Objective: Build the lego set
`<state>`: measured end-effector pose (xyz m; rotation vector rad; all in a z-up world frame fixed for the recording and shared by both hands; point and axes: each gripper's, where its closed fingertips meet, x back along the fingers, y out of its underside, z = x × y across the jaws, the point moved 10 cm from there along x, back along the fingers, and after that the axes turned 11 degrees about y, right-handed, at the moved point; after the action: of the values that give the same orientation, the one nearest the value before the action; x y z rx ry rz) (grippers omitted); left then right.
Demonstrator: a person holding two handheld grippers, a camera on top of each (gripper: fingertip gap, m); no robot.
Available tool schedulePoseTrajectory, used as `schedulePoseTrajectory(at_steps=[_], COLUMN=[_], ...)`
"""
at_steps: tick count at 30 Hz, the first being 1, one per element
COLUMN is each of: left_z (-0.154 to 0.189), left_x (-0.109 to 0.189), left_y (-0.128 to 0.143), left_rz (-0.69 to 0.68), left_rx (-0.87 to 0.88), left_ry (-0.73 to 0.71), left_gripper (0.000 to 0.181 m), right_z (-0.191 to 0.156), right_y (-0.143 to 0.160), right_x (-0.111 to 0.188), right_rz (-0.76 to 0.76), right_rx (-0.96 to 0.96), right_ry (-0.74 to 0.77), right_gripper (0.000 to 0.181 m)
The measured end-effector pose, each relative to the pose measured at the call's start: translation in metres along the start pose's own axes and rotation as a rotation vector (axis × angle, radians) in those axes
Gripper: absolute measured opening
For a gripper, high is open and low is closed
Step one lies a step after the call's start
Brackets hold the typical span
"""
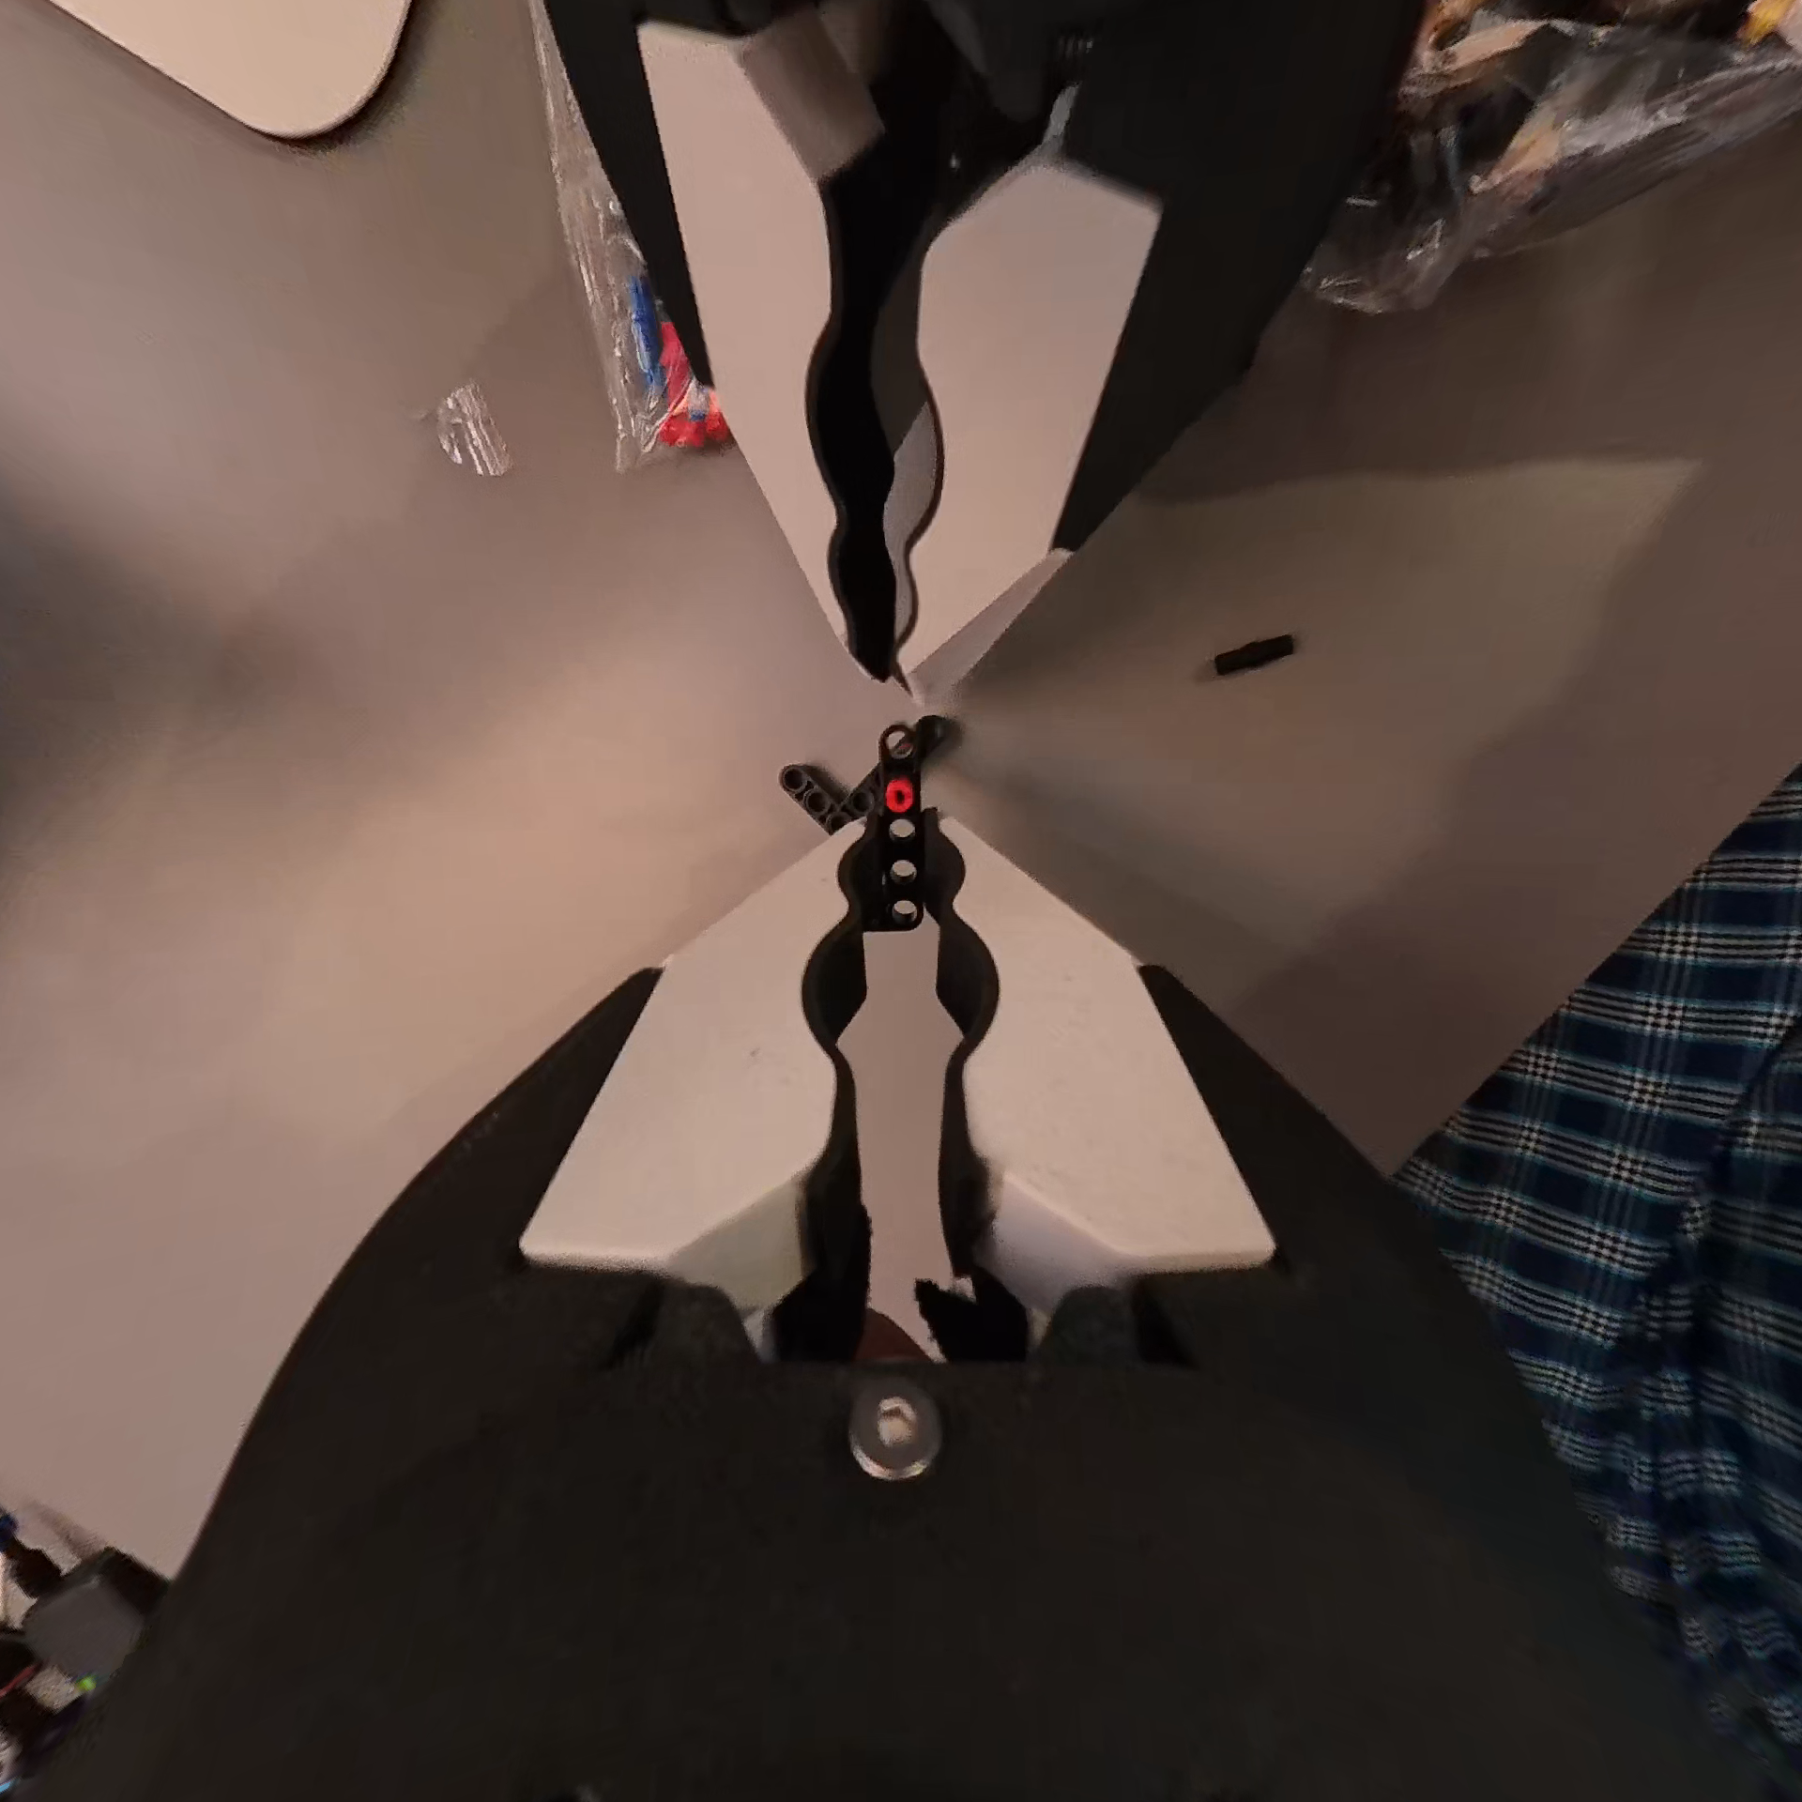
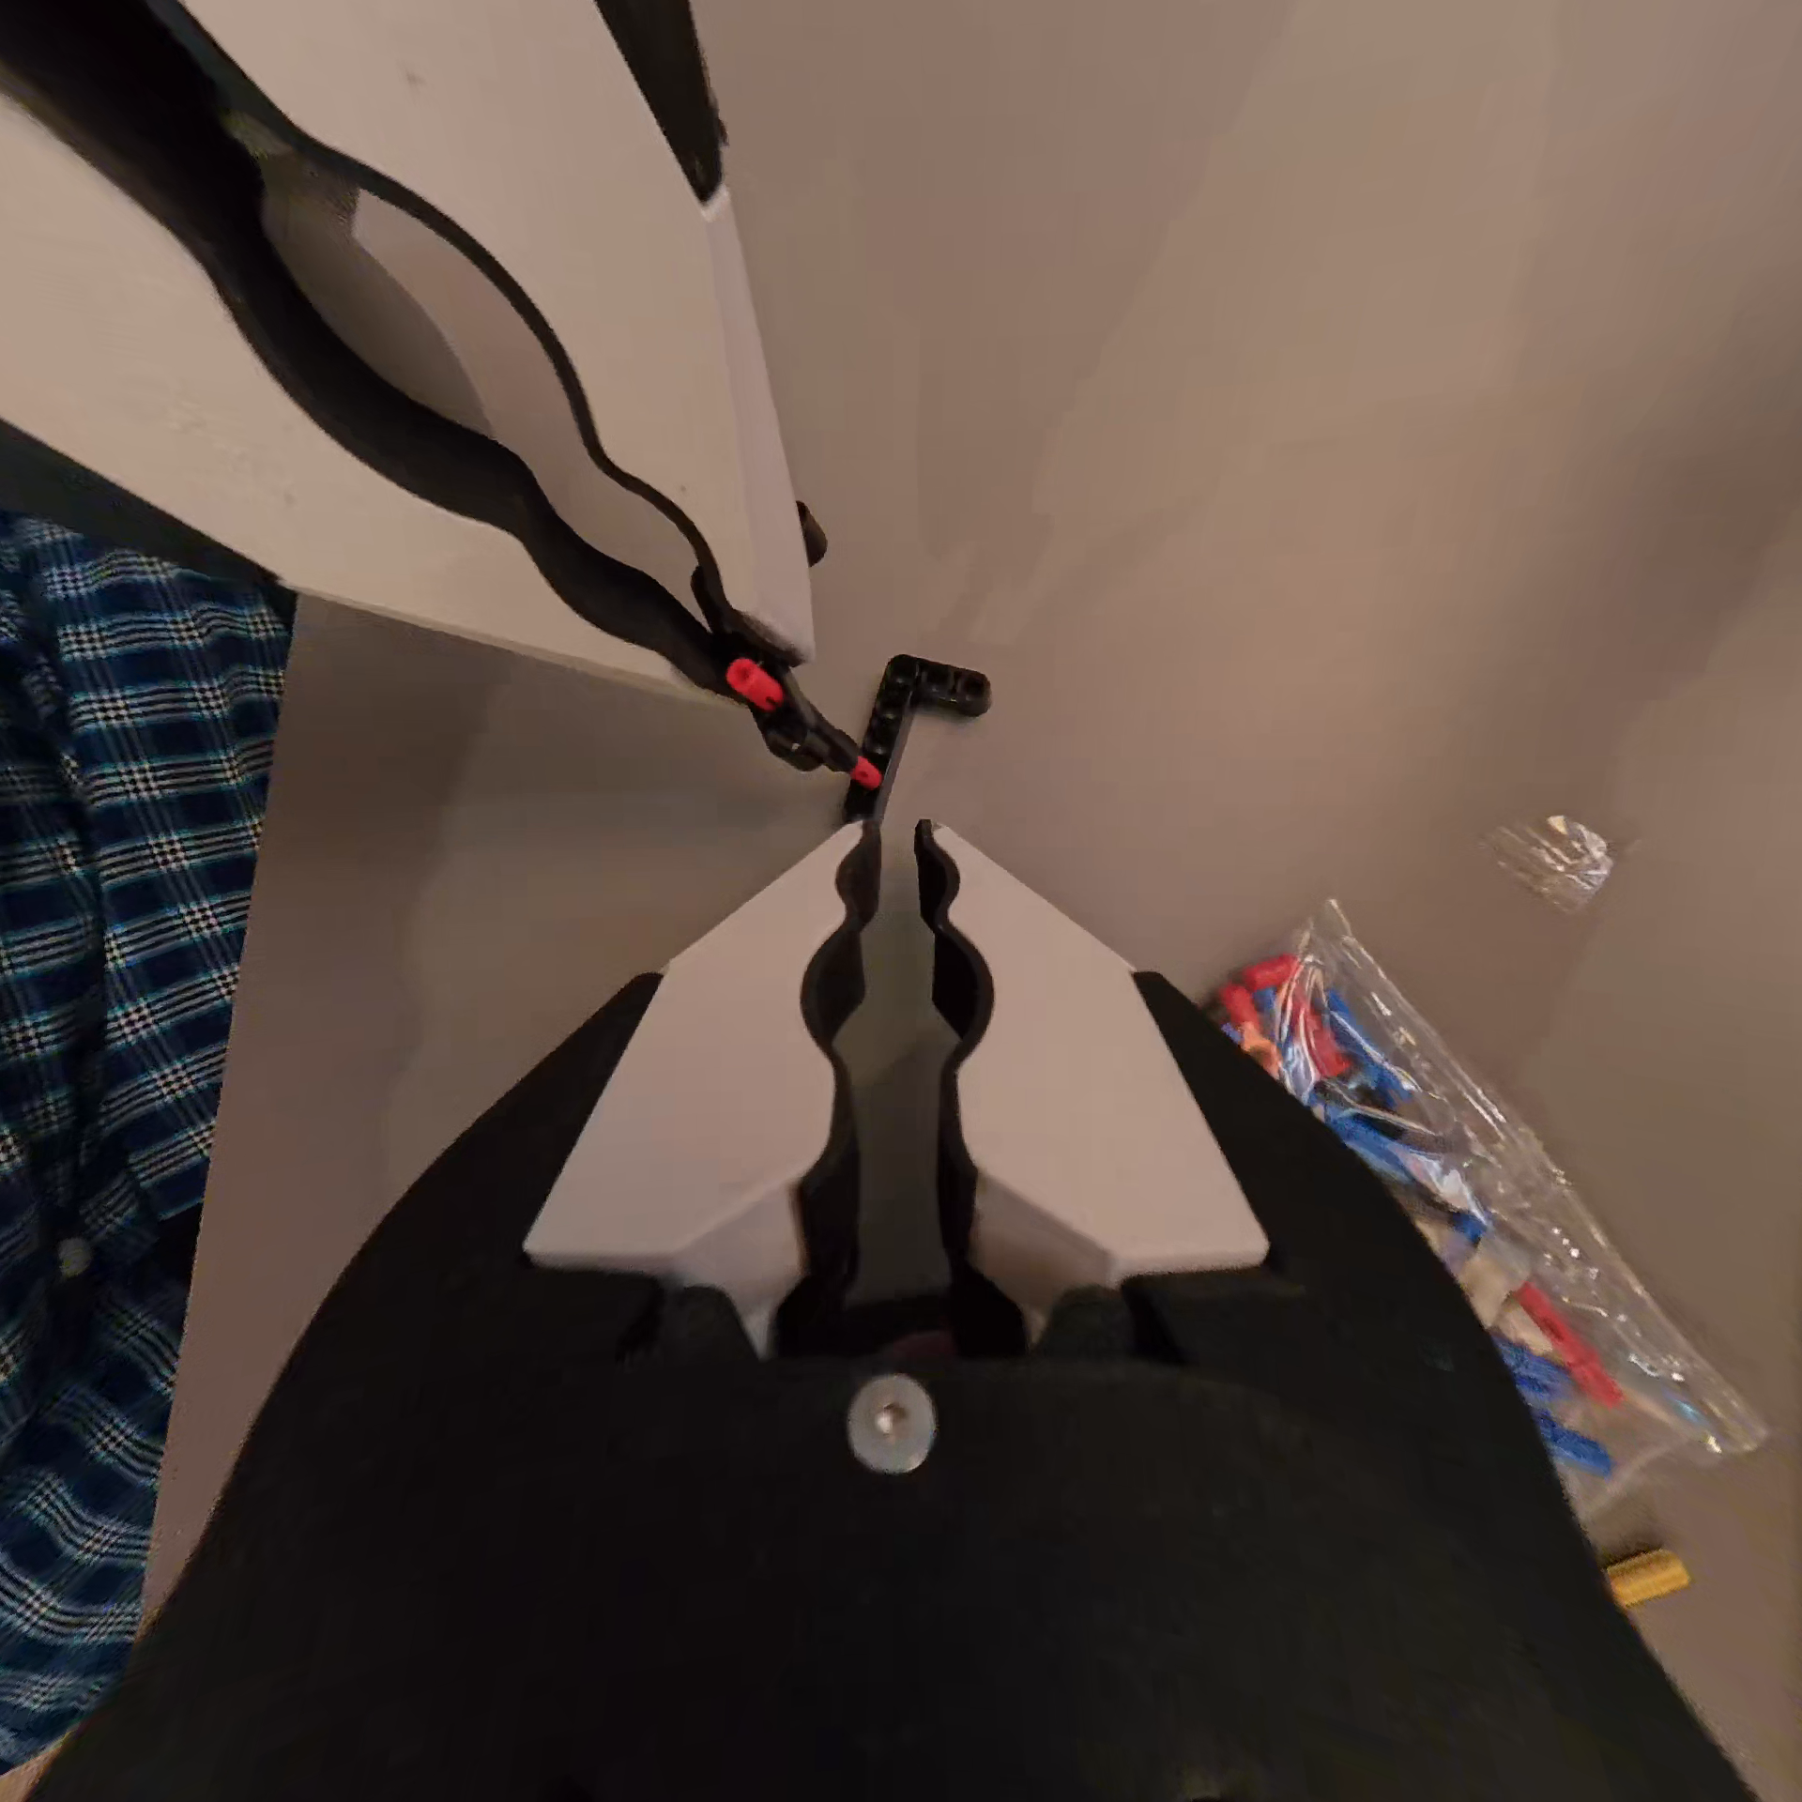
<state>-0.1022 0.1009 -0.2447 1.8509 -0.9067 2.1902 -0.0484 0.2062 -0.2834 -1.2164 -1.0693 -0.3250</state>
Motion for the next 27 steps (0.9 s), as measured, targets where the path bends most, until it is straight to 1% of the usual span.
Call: schedulePoseTrajectory(at_steps=[1,7,11,17,24,27], left_z=[-0.001,-0.007,-0.013,-0.024,-0.026,-0.023], left_x=[0.000,0.001,0.001,0.001,0.000,0.000], left_y=[-0.001,-0.005,-0.007,-0.013,-0.017,-0.017], left_rz=[-0.007,-0.042,-0.073,-0.115,-0.149,-0.153], left_rx=[-0.008,-0.077,-0.133,-0.192,-0.263,-0.275], left_ry=[0.000,0.022,0.049,0.109,0.120,0.095], left_gripper=[0.004,0.004,0.004,0.004,0.004,0.004], right_z=[-0.001,-0.003,-0.003,0.002,0.001,-0.001], right_y=[0.000,-0.003,-0.006,-0.006,-0.006,-0.005], right_x=[0.000,-0.006,-0.008,-0.009,-0.009,-0.008], right_rz=[0.011,0.059,0.088,0.087,0.085,0.088], right_rx=[-0.002,0.026,0.036,0.027,0.028,0.040], right_ry=[-0.006,-0.022,-0.024,-0.045,-0.026,-0.001], right_gripper=[0.005,0.012,0.006,0.003,0.002,0.002])
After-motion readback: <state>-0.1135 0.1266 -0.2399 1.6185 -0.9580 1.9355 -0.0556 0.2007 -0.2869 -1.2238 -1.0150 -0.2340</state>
